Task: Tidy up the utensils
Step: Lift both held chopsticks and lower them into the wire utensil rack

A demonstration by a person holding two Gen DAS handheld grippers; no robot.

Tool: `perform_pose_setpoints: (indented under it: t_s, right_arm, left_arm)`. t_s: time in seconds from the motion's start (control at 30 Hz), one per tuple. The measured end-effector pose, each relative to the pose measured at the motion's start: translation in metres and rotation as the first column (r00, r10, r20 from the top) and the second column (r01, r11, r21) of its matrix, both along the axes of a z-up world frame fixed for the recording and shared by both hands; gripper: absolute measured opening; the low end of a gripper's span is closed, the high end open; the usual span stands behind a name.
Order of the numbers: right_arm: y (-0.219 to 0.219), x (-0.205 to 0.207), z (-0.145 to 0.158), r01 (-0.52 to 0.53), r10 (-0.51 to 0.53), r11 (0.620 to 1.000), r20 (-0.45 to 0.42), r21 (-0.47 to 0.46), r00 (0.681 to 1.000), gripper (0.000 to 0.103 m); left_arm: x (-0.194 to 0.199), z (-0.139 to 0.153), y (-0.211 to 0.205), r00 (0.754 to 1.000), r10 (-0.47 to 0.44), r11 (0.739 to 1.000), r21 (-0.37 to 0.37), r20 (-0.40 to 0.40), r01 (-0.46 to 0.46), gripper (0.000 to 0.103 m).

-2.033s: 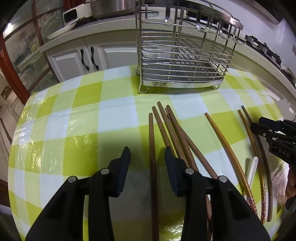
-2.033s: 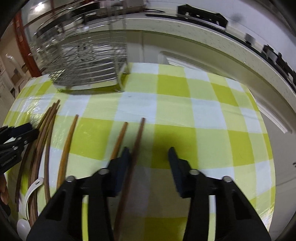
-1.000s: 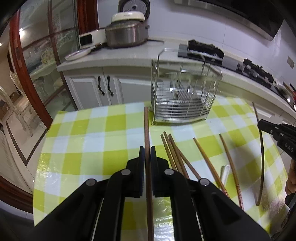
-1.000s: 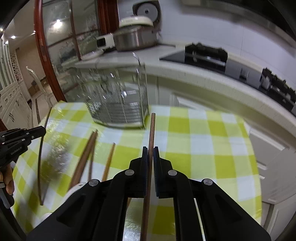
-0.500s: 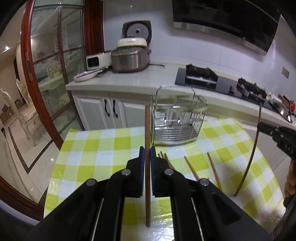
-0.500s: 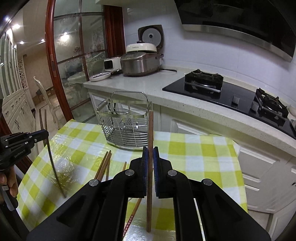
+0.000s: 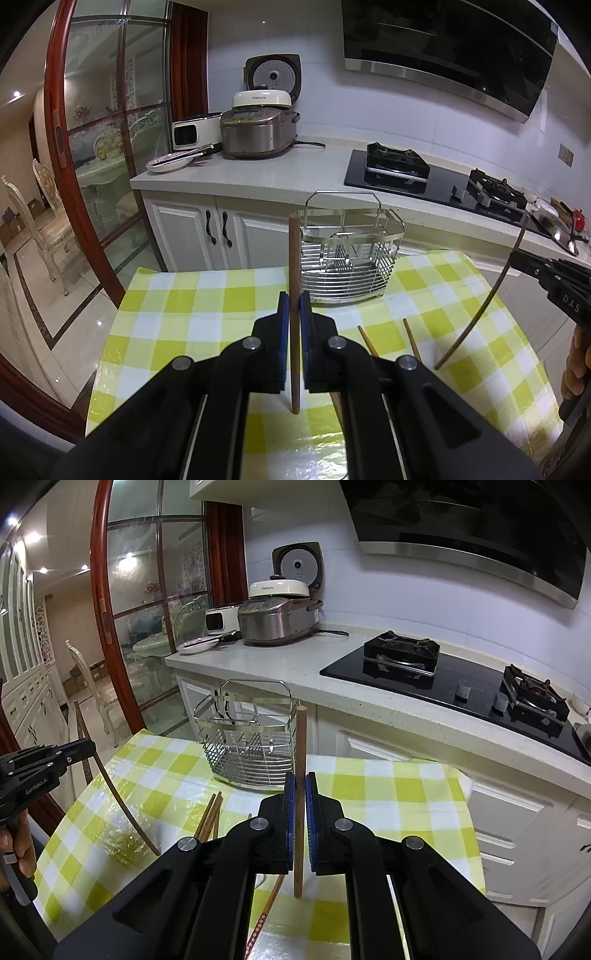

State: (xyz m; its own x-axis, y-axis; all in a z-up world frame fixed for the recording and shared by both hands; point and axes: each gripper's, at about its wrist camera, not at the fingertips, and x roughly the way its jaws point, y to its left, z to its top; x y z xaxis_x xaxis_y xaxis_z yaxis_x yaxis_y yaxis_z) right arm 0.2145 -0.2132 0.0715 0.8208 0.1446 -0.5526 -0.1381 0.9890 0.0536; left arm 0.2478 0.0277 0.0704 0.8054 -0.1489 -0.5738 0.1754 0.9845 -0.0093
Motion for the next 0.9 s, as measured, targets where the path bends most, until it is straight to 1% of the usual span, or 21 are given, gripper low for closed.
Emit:
perform_pose_setpoints:
  t_s: [0.23,0.33,0.6,0.7,0.9]
  right_arm:
    - [0.003,0.007,0.014,0.003,-0.003,1.0,0.023,-0.019,1.0,0.008]
    - [0.005,0.013,0.025,0.007,-0.006,1.0,0.04,-0.03,0.999,0.008]
    - [0.015,0.028,0.065,0.014,-0.007,0.998,0.113,-0.056,0.994,0.008]
    - [0.019,0.035,0.083,0.028,-0.02,0.998,0.15,-0.052,0.988,0.008]
    - [0.028,0.056,0.116,0.04,-0.029,0.998,0.208,-0.048,0.978,0.008]
  left_arm:
    - [0.002,0.019,-0.004,0.999,-0.007,1.0,-0.013,0.031,0.007,0.006]
    - [0.007,0.036,-0.008,0.998,-0.011,1.0,-0.013,0.063,0.012,0.006]
    - [0.02,0.075,-0.016,0.99,-0.011,1.0,-0.027,0.143,0.015,0.006]
    - [0.025,0.095,-0.018,0.982,-0.009,0.999,-0.043,0.188,0.017,0.006]
    - [0.035,0.127,-0.027,0.965,-0.016,0.999,-0.045,0.262,0.029,0.006]
